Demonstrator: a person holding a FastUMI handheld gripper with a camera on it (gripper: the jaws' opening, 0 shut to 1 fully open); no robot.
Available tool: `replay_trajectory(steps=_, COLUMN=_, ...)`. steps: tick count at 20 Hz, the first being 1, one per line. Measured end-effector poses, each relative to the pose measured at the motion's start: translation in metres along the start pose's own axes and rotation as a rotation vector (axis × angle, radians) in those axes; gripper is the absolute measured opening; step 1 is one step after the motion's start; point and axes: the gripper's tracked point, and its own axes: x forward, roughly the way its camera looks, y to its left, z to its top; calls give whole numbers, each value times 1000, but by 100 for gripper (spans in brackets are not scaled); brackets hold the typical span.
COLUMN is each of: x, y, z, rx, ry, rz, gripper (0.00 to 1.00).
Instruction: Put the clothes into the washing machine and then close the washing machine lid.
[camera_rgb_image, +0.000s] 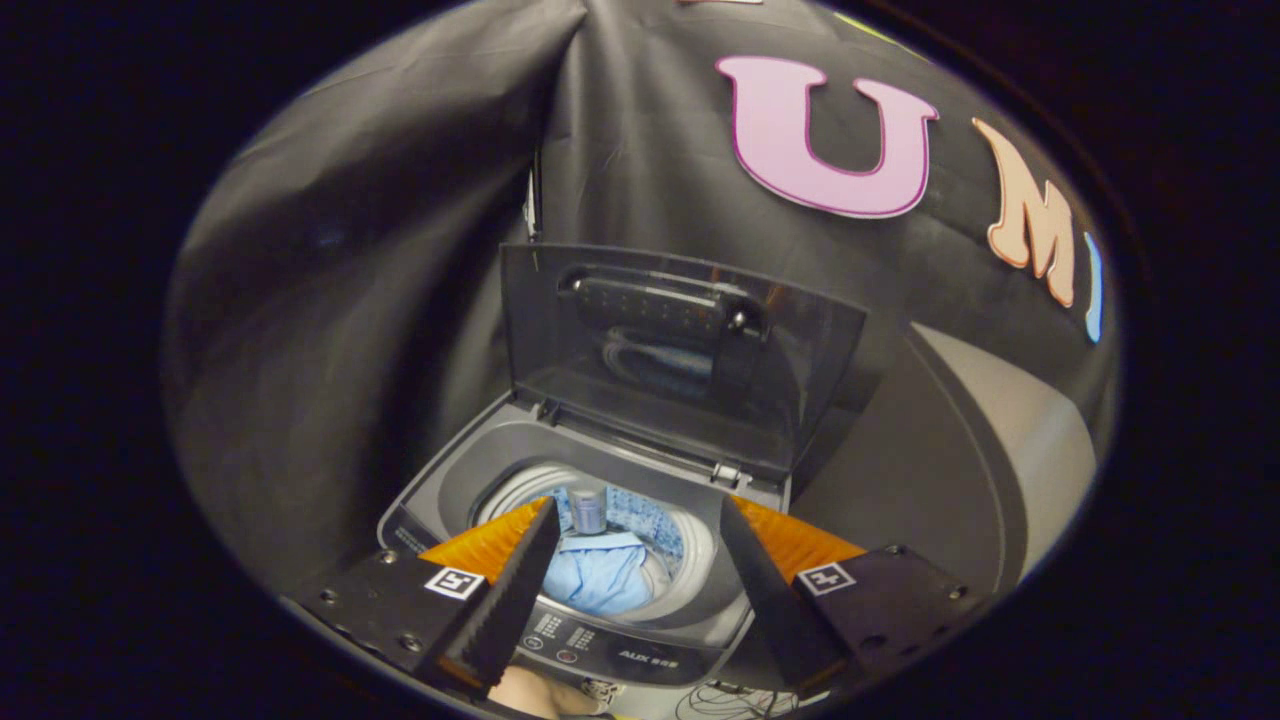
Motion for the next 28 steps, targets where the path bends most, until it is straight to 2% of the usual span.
replay_trajectory(steps=9, x=3, y=-32, z=126, rx=85, ry=-277, rz=-122, gripper=97)
replay_trajectory(steps=15, x=42, y=-74, z=184, rx=104, ry=-385, rz=-260, gripper=97)
replay_trajectory(steps=23, x=106, y=-116, z=184, rx=101, ry=-348, rz=-394, gripper=96)
replay_trajectory(steps=28, x=130, y=-124, z=184, rx=85, ry=-364, rz=-428, gripper=97)
